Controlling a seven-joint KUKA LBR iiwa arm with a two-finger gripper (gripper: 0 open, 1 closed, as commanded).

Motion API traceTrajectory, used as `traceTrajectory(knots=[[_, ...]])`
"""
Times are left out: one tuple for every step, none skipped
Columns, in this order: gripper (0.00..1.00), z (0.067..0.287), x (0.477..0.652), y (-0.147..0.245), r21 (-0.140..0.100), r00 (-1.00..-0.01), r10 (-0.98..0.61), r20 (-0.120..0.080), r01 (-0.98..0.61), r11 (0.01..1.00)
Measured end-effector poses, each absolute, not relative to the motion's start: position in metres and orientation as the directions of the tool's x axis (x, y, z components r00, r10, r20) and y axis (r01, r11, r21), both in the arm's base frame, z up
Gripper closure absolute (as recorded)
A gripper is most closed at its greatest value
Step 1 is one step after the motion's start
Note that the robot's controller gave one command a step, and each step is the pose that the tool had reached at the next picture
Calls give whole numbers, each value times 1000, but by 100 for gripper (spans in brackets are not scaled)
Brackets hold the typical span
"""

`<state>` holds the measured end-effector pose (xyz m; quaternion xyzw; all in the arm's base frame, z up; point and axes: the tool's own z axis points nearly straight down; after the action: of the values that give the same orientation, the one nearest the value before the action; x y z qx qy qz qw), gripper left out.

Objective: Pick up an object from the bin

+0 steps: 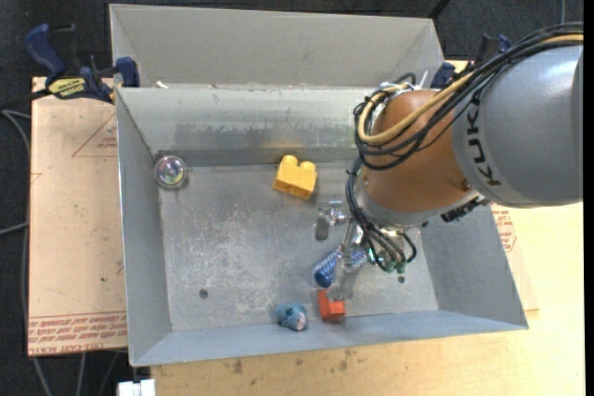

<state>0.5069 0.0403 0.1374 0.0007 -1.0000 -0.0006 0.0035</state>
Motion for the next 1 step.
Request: traceTrajectory(knots=[[0,69,498,-1,3,-993,114,2,114,993]])
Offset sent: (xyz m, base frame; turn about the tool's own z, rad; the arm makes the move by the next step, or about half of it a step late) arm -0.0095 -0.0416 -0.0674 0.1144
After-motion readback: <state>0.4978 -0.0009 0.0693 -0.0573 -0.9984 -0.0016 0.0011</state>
